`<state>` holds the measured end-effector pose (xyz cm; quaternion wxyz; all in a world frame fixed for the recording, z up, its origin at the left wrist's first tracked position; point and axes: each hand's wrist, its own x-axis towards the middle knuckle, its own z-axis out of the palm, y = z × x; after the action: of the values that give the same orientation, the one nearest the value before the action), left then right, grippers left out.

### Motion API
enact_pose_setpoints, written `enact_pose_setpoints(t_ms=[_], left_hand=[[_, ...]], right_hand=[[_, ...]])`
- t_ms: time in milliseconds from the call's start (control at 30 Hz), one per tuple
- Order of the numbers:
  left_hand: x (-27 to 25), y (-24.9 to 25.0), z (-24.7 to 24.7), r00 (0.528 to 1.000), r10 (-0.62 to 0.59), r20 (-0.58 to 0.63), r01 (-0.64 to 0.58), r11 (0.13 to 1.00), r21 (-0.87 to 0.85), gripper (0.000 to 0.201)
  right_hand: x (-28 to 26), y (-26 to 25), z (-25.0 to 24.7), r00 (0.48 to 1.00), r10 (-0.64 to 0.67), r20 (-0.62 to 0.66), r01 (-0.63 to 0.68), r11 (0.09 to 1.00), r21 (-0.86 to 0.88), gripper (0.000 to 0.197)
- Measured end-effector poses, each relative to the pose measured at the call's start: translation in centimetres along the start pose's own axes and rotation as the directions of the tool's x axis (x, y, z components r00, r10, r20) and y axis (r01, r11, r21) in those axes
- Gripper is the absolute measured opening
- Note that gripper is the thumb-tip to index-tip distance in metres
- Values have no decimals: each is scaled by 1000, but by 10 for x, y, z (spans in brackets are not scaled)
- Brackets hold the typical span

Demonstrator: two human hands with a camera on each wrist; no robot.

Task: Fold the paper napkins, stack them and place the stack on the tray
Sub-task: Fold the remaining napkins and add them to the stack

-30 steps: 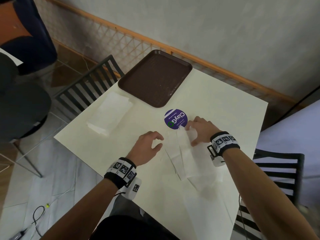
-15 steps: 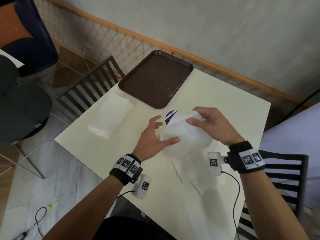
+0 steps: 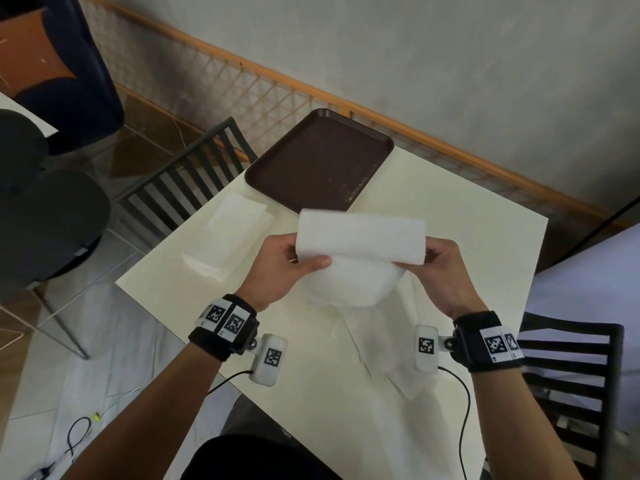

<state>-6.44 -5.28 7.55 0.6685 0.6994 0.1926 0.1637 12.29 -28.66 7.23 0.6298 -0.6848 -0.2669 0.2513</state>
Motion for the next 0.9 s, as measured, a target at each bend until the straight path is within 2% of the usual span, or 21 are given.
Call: enact_pose_setpoints(t_ms=[67,200,300,467,533,600,633,667,733,767,833,900], left_hand=[[0,-4,-10,996,90,25,-92,992,83,19],[3,-9,-19,994,108,-5,-107,992,62,21],[2,-10,-26,991,136,-13,-134,988,75,25],[2,-14,-48,990,124,-61,-120,991,64,29],[2,-17,-60,991,98,-88,-94,994,50,29],[-1,-21,-73,989,66,-132,-59,997,55,31],[-2,-23,-81,987,46,-154,-37,998,58,33],[-3,-26,-89,984,24,-177,-13,998,62,35],[-5,-35,-107,974,-31,-224,45,997,57,41],[-6,-38,-115,966,-61,-251,71,997,32,43],[-7,-43,-130,941,-122,-315,116,993,-38,41],[-5,-46,-142,903,-160,-398,160,987,-32,32]], right_hand=[[6,9,3,1000,-1,-3,1,1000,10,26],[11,13,13,1000,1,31,-1,1000,10,40],[15,15,25,998,-49,46,51,998,-28,37],[33,27,42,996,84,-19,-81,988,132,29],[44,24,53,989,145,-11,-140,971,191,27],[55,16,69,972,227,66,-236,939,251,29],[61,13,77,965,237,116,-258,939,226,26],[68,14,85,965,218,146,-237,963,131,18],[85,18,103,972,126,197,-105,988,-116,2],[96,21,114,973,83,215,-42,981,-189,4],[119,30,138,970,82,228,-28,972,-233,9],[144,36,166,974,86,210,-14,947,-322,14]])
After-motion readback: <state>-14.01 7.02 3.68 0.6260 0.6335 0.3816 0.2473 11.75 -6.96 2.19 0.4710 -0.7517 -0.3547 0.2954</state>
